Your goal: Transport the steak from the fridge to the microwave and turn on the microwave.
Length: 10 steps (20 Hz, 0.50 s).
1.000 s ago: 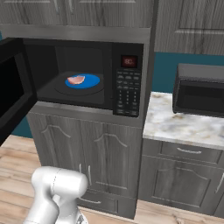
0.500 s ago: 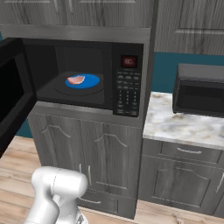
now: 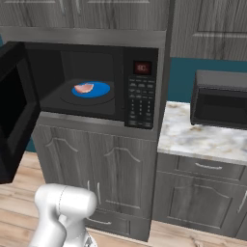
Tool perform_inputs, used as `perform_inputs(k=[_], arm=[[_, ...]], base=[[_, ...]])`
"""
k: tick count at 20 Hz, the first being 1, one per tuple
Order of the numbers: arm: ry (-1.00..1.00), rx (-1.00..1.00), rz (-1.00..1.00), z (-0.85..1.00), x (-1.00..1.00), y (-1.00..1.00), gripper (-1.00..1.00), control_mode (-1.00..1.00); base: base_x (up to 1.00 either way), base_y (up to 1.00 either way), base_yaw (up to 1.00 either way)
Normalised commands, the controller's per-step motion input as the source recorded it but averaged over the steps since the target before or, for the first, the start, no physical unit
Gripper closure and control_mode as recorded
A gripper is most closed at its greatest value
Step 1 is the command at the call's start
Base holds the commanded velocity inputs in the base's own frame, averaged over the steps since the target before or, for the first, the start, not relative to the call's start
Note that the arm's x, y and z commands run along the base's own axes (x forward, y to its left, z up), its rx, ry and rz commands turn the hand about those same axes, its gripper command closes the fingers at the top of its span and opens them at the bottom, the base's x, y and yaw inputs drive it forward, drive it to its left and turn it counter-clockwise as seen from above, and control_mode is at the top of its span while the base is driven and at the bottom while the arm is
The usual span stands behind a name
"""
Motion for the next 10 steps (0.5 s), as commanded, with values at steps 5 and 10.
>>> perform_inputs(k=[5,10], arm=[[0.0,0.04,-0.13,0.0,0.02,-0.54,-1.0,-1.0],[0.0,0.04,-0.11,0.0,0.06,-0.54,-1.0,-1.0]], base=[[0.0,0.0,0.0],[0.0,0.0,0.0]])
